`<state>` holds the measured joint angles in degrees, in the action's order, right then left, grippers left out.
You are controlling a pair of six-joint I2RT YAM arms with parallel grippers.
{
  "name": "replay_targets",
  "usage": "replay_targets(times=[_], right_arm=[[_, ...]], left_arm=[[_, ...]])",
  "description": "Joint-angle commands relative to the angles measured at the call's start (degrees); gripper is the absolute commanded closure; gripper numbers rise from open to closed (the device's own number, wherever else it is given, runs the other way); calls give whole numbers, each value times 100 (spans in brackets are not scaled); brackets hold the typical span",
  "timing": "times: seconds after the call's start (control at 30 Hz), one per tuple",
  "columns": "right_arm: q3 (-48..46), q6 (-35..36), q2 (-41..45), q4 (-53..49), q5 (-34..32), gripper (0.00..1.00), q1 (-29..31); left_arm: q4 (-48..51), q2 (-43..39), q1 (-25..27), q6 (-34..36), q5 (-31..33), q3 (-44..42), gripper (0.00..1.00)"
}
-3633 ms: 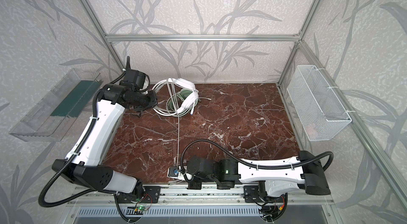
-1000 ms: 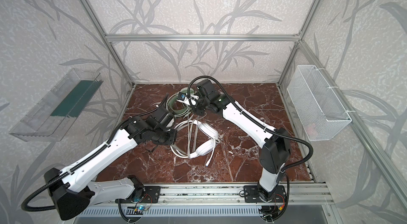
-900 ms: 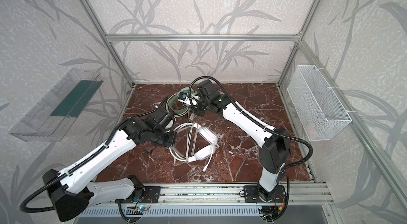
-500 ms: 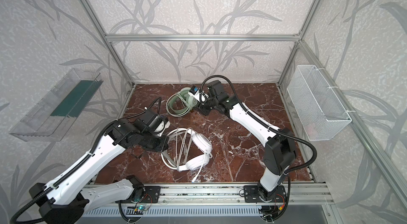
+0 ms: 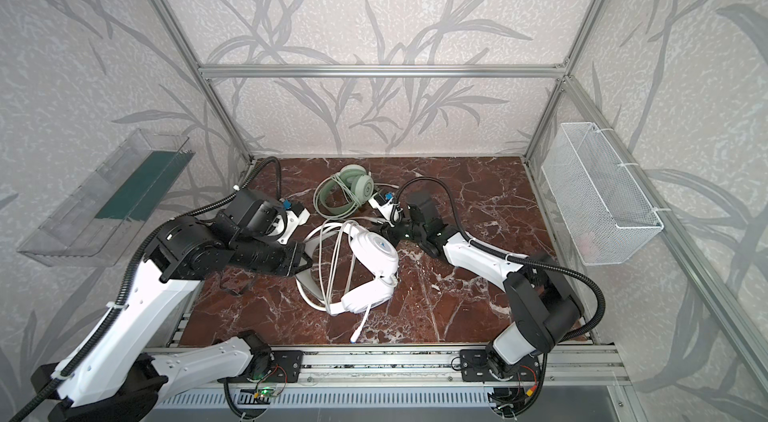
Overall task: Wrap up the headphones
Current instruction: 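Bring the cable end down around the headphones toward the left gripper with the right gripper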
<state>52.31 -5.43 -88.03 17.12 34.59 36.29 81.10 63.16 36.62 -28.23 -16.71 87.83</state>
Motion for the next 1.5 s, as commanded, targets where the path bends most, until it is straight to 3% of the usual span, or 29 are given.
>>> replay_targets(times=[0.0, 0.33, 0.5, 0.67, 0.93, 1.23, 1.47], right_arm=[[-73, -634, 567, 735, 22, 40, 37], [-732, -1743, 1233, 613, -122, 40, 251], [-1488, -1386, 2382, 631, -968, 33, 901], [-1610, -1232, 2831, 246, -989, 32, 1002], [-1803, -1158, 2918, 159, -950, 32, 995], [-1591, -1242, 2859, 81, -1762, 20, 985], [-1350, -2124, 2243, 716, -1086, 16, 990]], left_arm=[[-56, 54, -20, -142, -299, 269, 100], [37, 369, -19, -148, -136, 830, 100], [1, 442, -19, -134, -91, 832, 100], [-32, 607, -16, -86, -181, 948, 100], [-33, 714, -15, -49, -232, 1110, 100], [-33, 756, -14, -3, -252, 1131, 100], [-48, 668, -13, -23, -275, 1017, 100]])
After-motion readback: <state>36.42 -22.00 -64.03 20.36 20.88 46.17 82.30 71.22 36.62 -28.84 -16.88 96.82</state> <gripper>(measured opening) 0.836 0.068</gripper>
